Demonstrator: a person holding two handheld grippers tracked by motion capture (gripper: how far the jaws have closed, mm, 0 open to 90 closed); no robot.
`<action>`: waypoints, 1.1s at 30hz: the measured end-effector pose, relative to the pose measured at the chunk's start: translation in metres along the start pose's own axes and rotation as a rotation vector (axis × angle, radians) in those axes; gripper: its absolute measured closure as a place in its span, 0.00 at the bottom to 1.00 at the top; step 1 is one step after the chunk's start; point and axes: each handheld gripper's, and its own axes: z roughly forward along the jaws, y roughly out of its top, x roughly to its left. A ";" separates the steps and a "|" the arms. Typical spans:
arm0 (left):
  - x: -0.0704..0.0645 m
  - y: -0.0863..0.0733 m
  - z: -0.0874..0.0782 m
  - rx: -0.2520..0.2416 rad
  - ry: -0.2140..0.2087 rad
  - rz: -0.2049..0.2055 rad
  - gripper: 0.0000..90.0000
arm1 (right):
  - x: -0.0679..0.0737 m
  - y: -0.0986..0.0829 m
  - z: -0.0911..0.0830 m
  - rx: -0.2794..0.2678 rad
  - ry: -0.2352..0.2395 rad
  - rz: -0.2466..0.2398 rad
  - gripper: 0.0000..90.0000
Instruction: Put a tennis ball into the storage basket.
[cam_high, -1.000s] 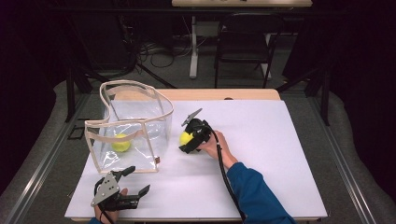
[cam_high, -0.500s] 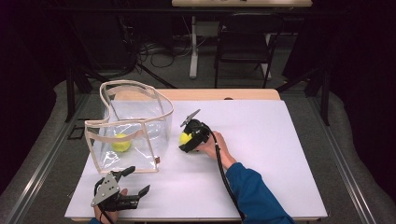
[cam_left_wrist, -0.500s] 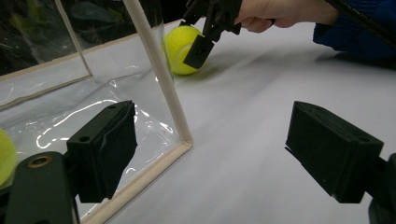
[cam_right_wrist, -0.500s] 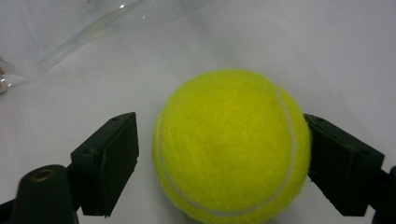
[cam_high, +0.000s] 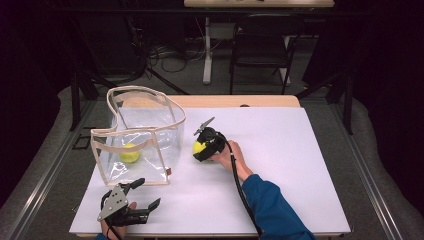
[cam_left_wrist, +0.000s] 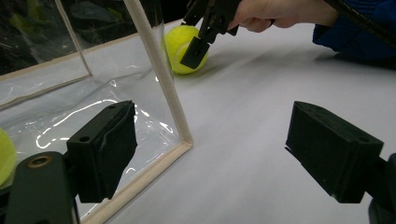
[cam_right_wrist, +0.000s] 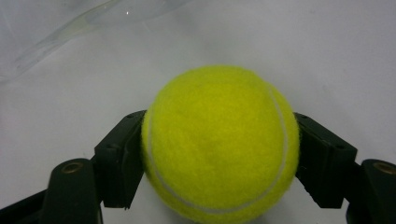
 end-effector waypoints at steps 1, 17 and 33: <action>0.000 0.000 0.000 0.000 0.000 -0.001 0.18 | 0.000 0.000 0.000 0.001 -0.002 0.001 0.29; 0.000 0.000 0.000 -0.001 -0.001 0.001 0.18 | 0.002 0.002 -0.012 0.006 -0.018 -0.010 0.29; 0.000 0.000 -0.001 -0.002 -0.001 0.002 0.18 | 0.002 0.002 -0.027 0.017 -0.016 -0.023 0.29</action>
